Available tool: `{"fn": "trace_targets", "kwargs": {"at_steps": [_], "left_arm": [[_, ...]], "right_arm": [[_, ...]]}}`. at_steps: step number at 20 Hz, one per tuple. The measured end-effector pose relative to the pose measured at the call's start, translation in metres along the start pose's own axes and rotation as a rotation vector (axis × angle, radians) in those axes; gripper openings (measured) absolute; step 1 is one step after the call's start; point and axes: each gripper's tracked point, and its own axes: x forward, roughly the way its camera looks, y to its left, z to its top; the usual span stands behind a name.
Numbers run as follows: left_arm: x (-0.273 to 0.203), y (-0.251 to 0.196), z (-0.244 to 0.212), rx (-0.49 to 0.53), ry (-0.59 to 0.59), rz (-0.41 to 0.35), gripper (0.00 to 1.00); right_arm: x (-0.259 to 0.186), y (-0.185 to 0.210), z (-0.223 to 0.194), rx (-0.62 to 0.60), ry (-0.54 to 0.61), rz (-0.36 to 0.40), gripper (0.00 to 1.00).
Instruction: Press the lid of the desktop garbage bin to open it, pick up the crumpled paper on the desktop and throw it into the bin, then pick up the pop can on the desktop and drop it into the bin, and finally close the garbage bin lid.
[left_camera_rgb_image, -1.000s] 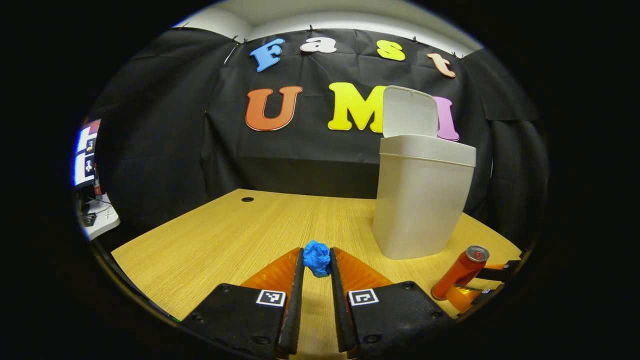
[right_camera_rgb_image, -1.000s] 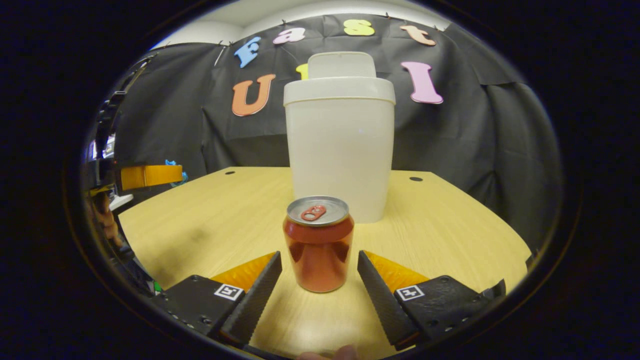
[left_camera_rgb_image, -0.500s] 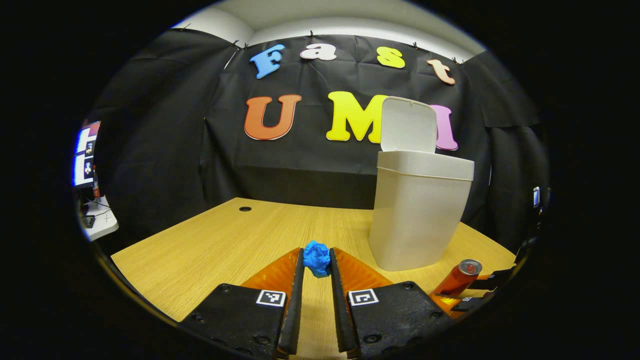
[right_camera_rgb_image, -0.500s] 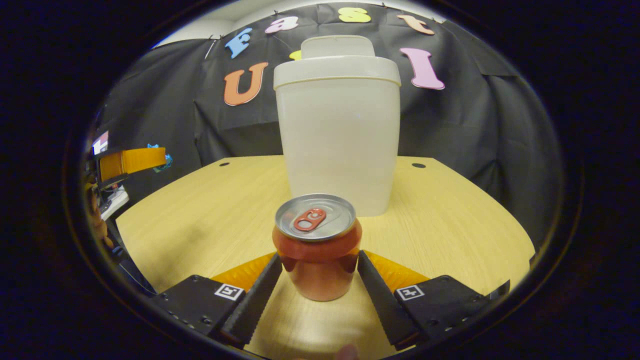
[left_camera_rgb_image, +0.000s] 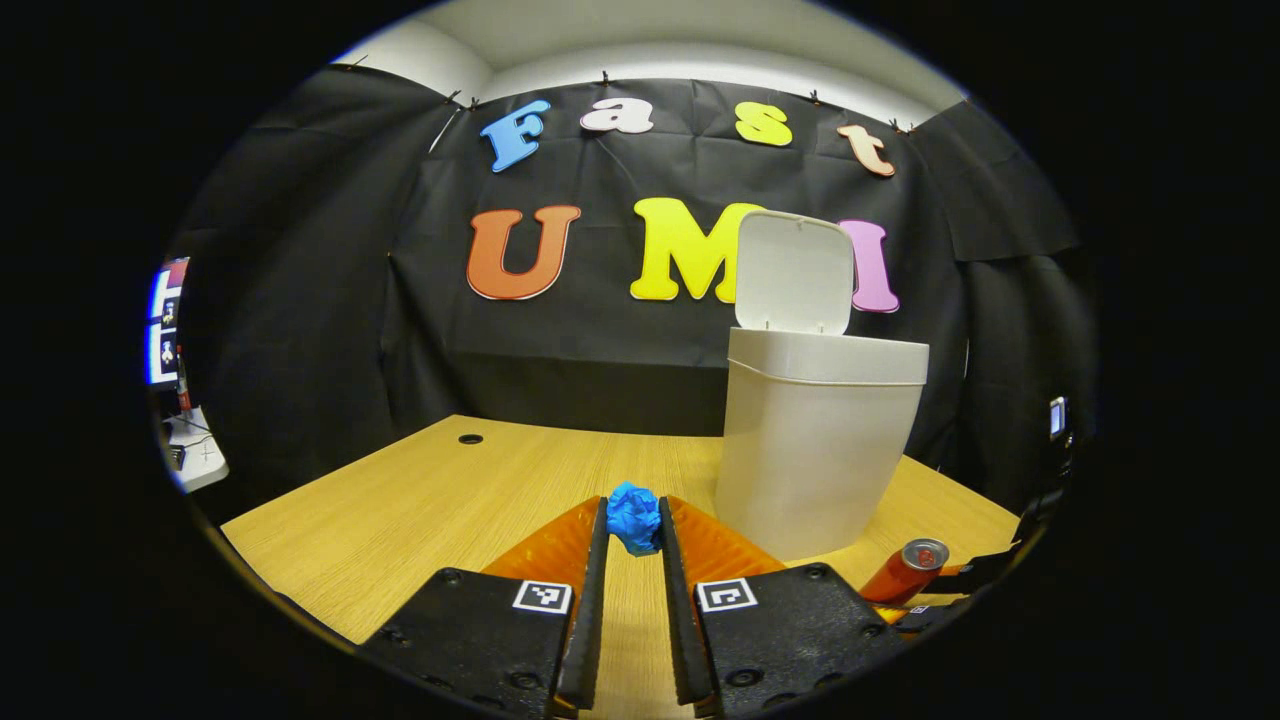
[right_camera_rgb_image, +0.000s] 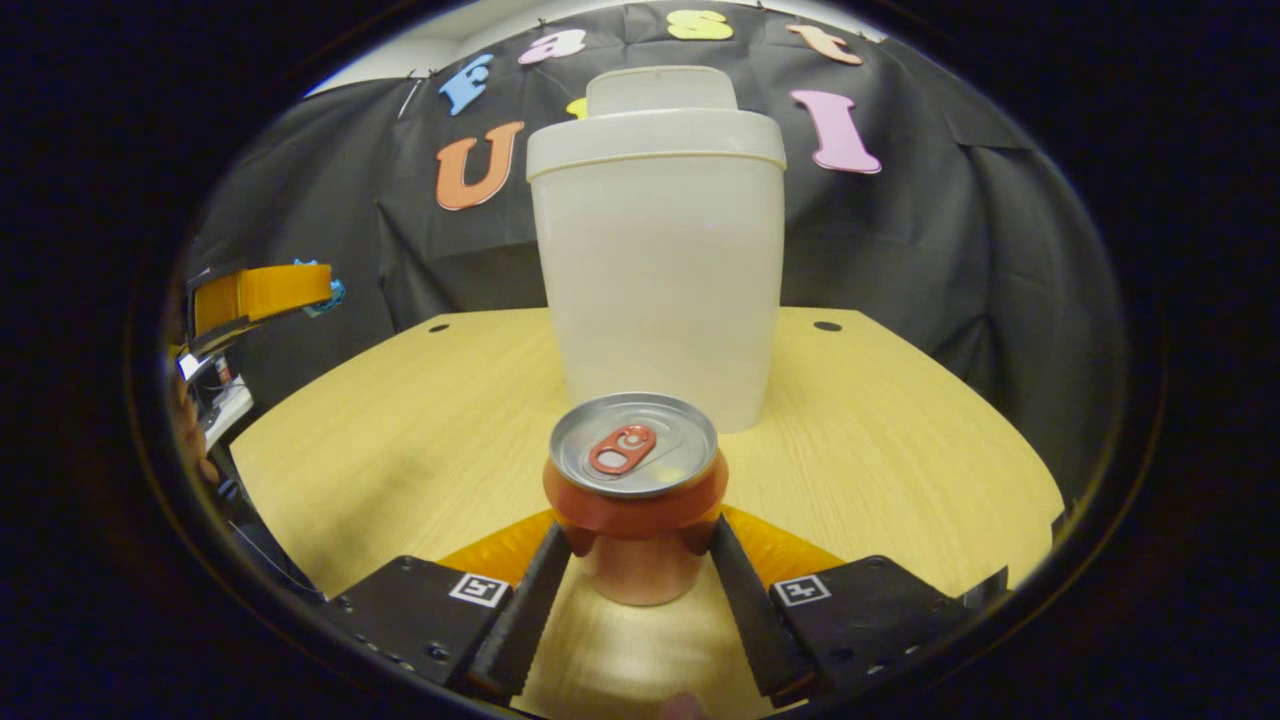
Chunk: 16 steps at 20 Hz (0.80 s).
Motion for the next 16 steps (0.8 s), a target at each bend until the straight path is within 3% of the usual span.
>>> {"fn": "trace_targets", "kwargs": {"at_steps": [6, 7, 11, 12, 16], "left_arm": [[0.017, -0.038, 0.053, 0.054, -0.09, -0.07, 0.31], [0.02, -0.043, 0.063, 0.058, -0.101, -0.083, 0.36], [0.037, -0.074, 0.101, 0.097, -0.15, -0.142, 0.27], [0.043, -0.083, 0.11, 0.094, -0.155, -0.163, 0.31], [0.065, -0.113, 0.148, 0.096, -0.185, -0.218, 0.31]], "right_arm": [[-0.021, -0.024, 0.02, 0.011, -0.042, 0.009, 0.79], [-0.024, -0.03, 0.022, 0.015, -0.043, 0.008, 0.79], [-0.035, -0.05, 0.033, 0.029, -0.057, 0.008, 0.79], [-0.037, -0.055, 0.037, 0.031, -0.063, 0.005, 0.79], [-0.04, -0.074, 0.048, 0.051, -0.081, -0.001, 0.79]]}}
